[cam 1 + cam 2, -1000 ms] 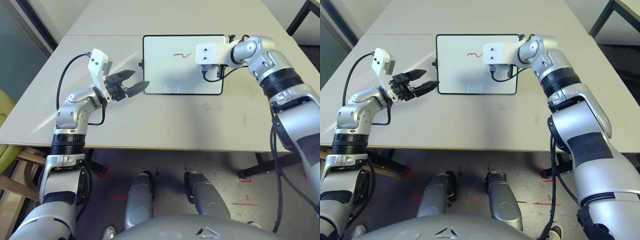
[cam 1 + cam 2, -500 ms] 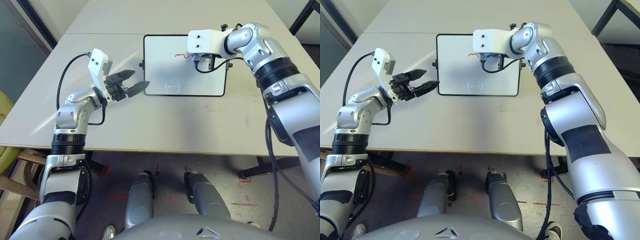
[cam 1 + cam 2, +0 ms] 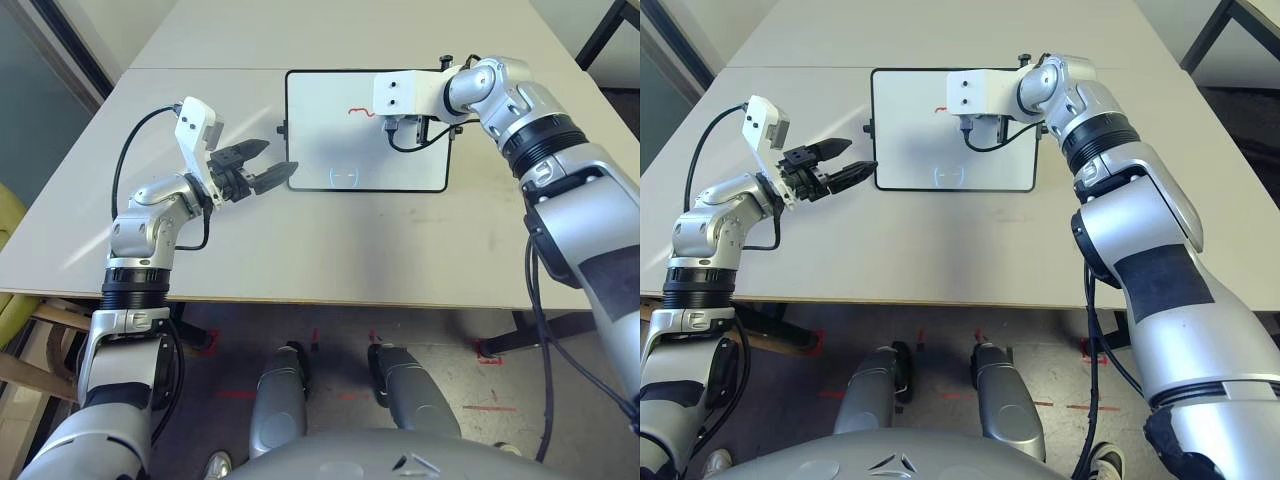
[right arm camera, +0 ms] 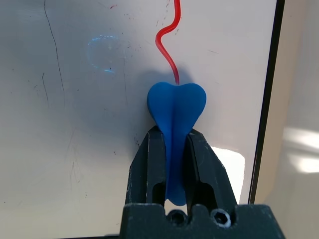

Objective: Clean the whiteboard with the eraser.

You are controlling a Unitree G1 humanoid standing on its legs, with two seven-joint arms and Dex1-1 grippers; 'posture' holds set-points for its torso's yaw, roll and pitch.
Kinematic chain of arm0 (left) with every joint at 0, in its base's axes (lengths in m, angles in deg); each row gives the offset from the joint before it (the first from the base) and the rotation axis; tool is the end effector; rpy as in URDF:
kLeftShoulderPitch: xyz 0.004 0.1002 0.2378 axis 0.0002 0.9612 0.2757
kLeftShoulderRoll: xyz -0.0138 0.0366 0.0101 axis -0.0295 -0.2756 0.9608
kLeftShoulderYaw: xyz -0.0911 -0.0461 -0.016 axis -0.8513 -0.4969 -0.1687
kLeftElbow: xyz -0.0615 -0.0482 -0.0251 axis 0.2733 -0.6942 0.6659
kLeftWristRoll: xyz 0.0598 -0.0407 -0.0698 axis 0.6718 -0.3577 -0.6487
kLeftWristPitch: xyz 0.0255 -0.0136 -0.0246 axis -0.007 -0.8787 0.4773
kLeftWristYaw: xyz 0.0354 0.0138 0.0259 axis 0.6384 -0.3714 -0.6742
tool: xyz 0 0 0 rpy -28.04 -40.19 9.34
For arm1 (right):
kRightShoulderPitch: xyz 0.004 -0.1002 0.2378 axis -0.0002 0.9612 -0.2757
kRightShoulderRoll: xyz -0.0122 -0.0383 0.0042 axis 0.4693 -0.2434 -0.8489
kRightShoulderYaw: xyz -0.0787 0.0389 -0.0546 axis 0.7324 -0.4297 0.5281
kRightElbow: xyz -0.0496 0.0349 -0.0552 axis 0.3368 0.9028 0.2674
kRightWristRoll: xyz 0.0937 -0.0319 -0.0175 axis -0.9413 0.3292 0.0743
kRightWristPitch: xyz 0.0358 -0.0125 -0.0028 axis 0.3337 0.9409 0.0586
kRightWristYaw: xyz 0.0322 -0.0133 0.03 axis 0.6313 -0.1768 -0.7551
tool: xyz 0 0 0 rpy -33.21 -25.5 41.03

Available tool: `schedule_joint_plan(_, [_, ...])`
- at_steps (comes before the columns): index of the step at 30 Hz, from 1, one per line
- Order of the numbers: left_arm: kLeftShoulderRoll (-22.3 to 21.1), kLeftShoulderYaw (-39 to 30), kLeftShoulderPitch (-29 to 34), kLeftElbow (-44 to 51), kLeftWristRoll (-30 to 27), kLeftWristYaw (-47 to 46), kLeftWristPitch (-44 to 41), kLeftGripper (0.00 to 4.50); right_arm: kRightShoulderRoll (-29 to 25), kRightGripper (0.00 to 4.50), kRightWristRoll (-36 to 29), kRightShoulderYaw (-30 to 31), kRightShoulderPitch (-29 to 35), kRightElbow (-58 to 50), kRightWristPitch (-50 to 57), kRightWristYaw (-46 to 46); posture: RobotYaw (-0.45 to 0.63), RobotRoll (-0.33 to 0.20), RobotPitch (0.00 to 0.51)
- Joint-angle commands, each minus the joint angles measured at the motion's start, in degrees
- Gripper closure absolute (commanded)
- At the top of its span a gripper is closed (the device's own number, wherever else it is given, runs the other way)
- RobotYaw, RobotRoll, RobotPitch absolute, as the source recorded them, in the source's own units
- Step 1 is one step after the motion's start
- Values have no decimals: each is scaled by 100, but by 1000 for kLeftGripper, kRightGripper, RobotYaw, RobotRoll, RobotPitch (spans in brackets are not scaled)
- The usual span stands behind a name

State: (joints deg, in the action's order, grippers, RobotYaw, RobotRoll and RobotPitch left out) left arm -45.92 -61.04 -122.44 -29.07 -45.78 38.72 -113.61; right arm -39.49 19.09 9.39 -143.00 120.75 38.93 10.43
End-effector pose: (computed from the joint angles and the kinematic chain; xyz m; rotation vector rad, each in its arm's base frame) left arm 0.2979 0.2421 0.1691 0.0327 0.0472 -0.8111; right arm 0.3819 -0.1391 0.2601 -1.3430 0.2054 0.7179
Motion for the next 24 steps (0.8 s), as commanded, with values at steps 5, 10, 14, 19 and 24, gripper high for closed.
schedule_joint_plan(5, [-81,-25,93,56,20,-6,-26,0,219,4198,61,37,-100,277,16,82,-126,0,155])
schedule_joint_plan(10, [-97,-48,139,110,9,-26,-38,0,372,4198,68,26,-160,345,23,142,-114,0,157])
schedule_joint_plan(14, [-106,-77,187,150,5,-47,-37,0,487,4198,75,30,-200,405,26,189,-105,0,158])
schedule_joint_plan(19, [-118,-121,253,234,-12,-85,-65,0,662,4198,81,27,-268,489,43,261,-90,0,159])
schedule_joint_plan(24, [-125,-170,330,343,-26,-130,-106,0,845,4198,90,10,-341,573,90,386,-78,0,159])
